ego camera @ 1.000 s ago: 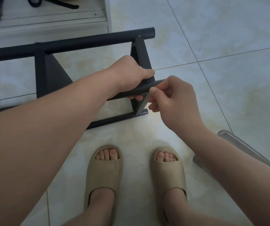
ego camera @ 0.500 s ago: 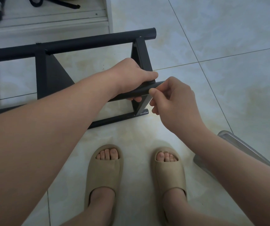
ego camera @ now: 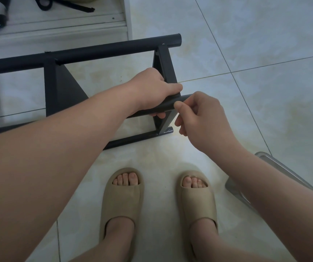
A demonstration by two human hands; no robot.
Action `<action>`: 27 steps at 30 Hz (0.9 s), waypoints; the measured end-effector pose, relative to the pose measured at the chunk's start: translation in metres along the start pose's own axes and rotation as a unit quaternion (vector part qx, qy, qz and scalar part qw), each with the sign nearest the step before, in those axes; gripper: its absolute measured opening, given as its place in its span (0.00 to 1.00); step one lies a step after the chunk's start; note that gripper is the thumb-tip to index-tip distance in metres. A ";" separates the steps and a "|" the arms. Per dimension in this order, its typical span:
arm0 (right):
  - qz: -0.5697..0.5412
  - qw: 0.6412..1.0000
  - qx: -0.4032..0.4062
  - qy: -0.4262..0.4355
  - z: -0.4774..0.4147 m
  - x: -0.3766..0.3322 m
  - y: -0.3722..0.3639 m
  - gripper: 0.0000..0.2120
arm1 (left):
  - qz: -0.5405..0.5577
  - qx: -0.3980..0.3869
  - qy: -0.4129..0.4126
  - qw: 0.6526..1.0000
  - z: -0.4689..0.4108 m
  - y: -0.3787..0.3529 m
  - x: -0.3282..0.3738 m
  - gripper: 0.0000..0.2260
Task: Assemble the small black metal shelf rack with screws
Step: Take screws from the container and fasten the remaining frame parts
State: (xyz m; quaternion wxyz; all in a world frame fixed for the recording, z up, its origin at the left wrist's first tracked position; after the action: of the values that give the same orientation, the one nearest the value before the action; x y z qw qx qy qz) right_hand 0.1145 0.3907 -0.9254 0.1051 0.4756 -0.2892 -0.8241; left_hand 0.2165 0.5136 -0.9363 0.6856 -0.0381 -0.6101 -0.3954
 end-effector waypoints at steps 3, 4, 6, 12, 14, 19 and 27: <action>0.054 0.998 0.011 0.032 -0.002 0.001 0.004 0.12 | 0.002 -0.001 0.002 1.000 -0.001 0.000 0.000 0.20; 0.092 0.994 0.023 0.059 -0.002 0.002 0.006 0.12 | 0.002 0.000 0.002 1.000 -0.001 0.000 0.000 0.21; 0.136 0.982 0.054 0.118 -0.002 0.002 0.008 0.09 | 0.000 0.001 0.003 1.000 -0.002 0.001 0.000 0.21; 0.072 0.987 -0.028 0.140 -0.014 0.007 0.011 0.05 | 0.020 -0.005 0.004 1.000 -0.001 0.002 0.000 0.20; 0.051 0.988 -0.039 0.143 -0.015 0.008 0.009 0.06 | 0.030 -0.007 0.004 1.000 0.000 0.003 -0.001 0.20; 0.049 0.986 -0.031 0.159 -0.014 0.013 0.004 0.06 | 0.034 0.003 0.003 0.999 0.000 0.002 -0.002 0.20; 0.062 0.985 -0.020 0.158 -0.009 0.011 0.003 0.07 | 0.050 -0.007 0.007 0.999 0.001 0.004 -0.004 0.15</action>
State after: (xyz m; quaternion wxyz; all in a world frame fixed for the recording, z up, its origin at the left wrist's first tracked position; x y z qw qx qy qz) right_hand 0.1157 0.3803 -0.9353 0.2094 0.5789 -0.2813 -0.7361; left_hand 0.2186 0.5192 -0.9380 0.7088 -0.0702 -0.5997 -0.3648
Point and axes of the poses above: each hand's wrist, its own z-axis away from the middle knuckle, its own y-axis out of the back of the hand, x = y × z, the point moved 2 cm from there along -z, towards the middle knuckle, and after that the axes turned 15 degrees about -y, right-handed, at the moved point
